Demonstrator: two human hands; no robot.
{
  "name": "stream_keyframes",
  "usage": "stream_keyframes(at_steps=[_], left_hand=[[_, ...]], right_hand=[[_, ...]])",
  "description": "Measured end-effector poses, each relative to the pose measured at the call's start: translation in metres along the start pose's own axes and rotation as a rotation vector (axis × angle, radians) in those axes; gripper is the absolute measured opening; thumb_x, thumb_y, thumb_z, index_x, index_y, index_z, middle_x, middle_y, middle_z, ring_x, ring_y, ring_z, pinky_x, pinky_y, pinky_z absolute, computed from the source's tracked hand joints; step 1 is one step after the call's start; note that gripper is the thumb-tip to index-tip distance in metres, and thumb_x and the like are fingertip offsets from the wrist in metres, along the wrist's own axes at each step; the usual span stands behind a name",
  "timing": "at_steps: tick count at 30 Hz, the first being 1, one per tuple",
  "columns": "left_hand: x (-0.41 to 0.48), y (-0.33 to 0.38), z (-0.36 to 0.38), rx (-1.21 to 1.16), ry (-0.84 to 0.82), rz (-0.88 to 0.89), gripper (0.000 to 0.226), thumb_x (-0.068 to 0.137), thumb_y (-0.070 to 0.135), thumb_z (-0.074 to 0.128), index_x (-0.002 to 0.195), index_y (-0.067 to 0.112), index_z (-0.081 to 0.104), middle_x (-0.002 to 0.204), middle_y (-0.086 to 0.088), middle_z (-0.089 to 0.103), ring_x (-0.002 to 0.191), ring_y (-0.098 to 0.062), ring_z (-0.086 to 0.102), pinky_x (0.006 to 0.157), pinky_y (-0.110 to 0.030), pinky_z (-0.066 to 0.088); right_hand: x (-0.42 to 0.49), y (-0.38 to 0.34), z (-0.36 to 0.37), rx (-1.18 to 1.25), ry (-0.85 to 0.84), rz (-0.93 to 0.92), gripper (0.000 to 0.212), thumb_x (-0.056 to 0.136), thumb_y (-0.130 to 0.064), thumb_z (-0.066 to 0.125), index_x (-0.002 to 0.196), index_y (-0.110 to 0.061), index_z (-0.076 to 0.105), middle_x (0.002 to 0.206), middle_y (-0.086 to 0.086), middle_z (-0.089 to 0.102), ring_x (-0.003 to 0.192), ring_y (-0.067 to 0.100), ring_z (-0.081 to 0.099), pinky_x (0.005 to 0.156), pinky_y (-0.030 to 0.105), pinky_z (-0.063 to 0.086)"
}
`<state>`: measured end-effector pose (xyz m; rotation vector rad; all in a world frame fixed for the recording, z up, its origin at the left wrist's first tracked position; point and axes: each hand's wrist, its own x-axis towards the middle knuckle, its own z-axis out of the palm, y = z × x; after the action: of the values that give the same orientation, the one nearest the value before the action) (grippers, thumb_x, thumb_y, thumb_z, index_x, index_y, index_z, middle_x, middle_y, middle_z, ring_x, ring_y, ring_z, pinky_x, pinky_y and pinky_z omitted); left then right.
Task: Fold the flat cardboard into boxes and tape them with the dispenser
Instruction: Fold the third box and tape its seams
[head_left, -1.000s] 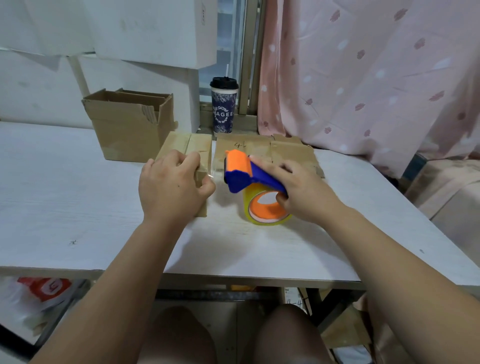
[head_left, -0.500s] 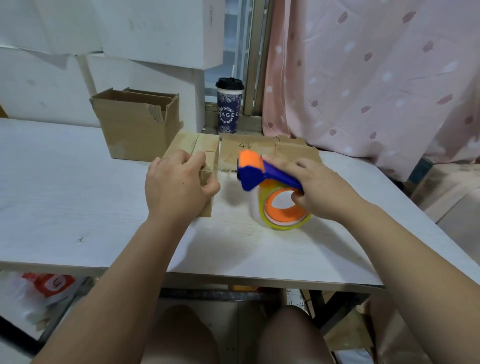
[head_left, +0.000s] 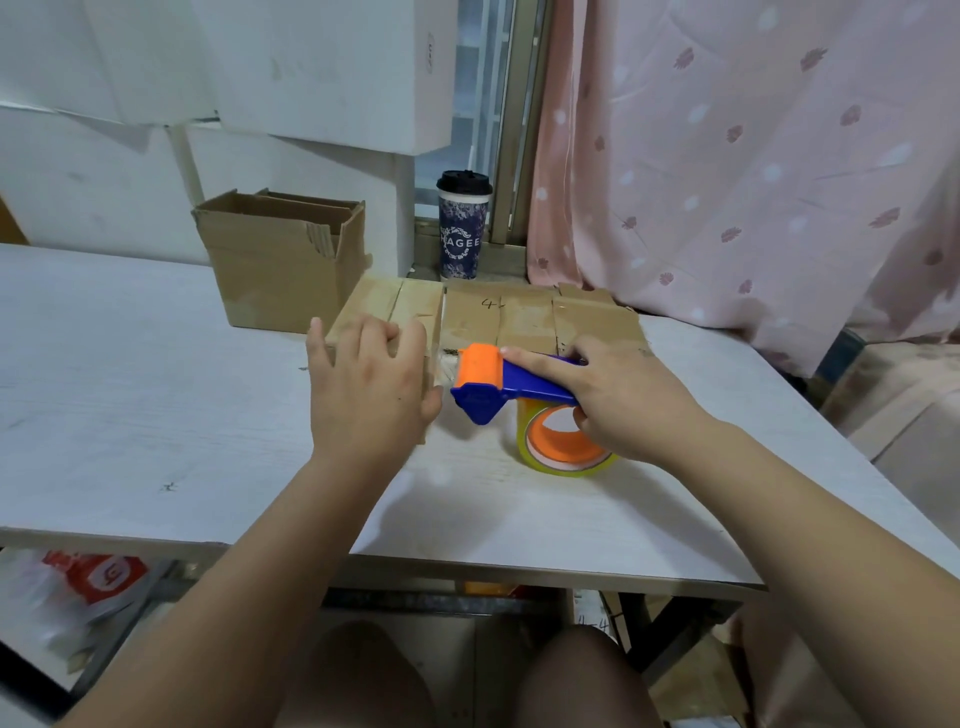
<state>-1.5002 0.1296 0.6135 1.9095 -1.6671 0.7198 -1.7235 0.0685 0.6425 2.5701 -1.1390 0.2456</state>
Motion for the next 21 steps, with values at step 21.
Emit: stream_keyframes(at_steps=[21], left_hand=[[-0.013, 0.008, 0.002, -0.038, -0.053, 0.029, 0.067, 0.056, 0.032, 0.087, 0.119, 0.023, 0.065, 0.127, -0.031, 0.053, 0.120, -0.052, 0.046, 0.097, -0.075, 0.015]], right_hand=[[0.041, -0.020, -0.043, -0.051, -0.203, -0.081, 0.080, 0.088, -0.009, 0.038, 0.141, -0.061, 0.010, 0.080, -0.004, 0.032, 0.080, 0.023, 0.048, 0.053, 0.032, 0.034]])
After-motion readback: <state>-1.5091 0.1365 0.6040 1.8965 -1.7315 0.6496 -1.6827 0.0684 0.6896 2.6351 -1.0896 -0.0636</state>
